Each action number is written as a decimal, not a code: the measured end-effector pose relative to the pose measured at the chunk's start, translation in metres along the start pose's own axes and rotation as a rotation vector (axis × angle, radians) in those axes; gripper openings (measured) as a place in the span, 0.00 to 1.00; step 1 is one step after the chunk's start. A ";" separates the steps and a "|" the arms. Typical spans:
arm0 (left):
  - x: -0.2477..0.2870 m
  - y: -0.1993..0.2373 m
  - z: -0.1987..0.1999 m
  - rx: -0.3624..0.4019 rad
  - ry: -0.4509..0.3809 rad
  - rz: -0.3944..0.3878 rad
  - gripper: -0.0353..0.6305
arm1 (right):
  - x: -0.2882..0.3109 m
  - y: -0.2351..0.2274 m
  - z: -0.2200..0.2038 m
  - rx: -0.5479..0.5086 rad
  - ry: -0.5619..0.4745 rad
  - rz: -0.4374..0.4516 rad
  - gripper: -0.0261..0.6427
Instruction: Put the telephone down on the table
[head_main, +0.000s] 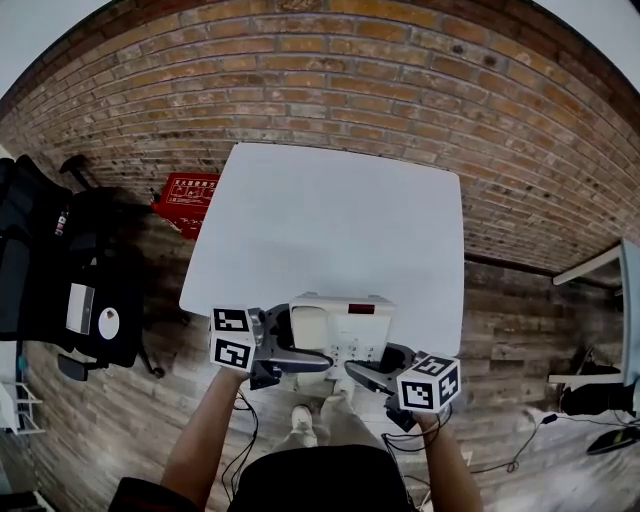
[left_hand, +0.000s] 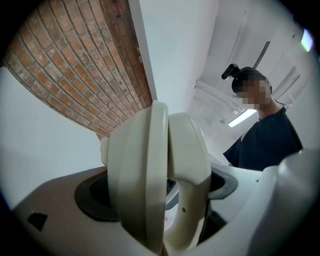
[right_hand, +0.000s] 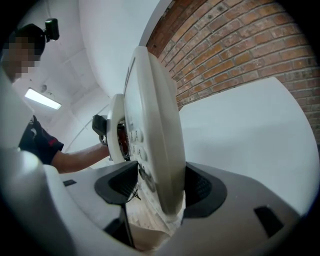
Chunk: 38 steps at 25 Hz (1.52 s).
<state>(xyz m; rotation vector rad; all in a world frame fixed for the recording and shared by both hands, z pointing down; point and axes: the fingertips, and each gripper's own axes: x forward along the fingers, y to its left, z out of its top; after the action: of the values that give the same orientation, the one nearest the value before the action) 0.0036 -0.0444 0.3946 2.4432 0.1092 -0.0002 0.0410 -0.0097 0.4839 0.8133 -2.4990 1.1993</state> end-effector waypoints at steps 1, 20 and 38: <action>0.001 0.004 -0.001 -0.008 0.002 0.002 0.76 | 0.001 -0.004 -0.001 0.008 0.002 0.002 0.43; 0.003 0.064 -0.015 -0.110 -0.017 0.046 0.78 | 0.028 -0.049 -0.006 0.084 0.061 0.015 0.43; -0.002 0.106 -0.037 -0.164 -0.018 0.076 0.81 | 0.054 -0.077 -0.022 0.146 0.105 0.023 0.43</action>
<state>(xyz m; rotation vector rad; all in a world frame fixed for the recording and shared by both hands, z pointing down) 0.0092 -0.1017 0.4915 2.2810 0.0080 0.0191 0.0422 -0.0517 0.5706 0.7369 -2.3653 1.4072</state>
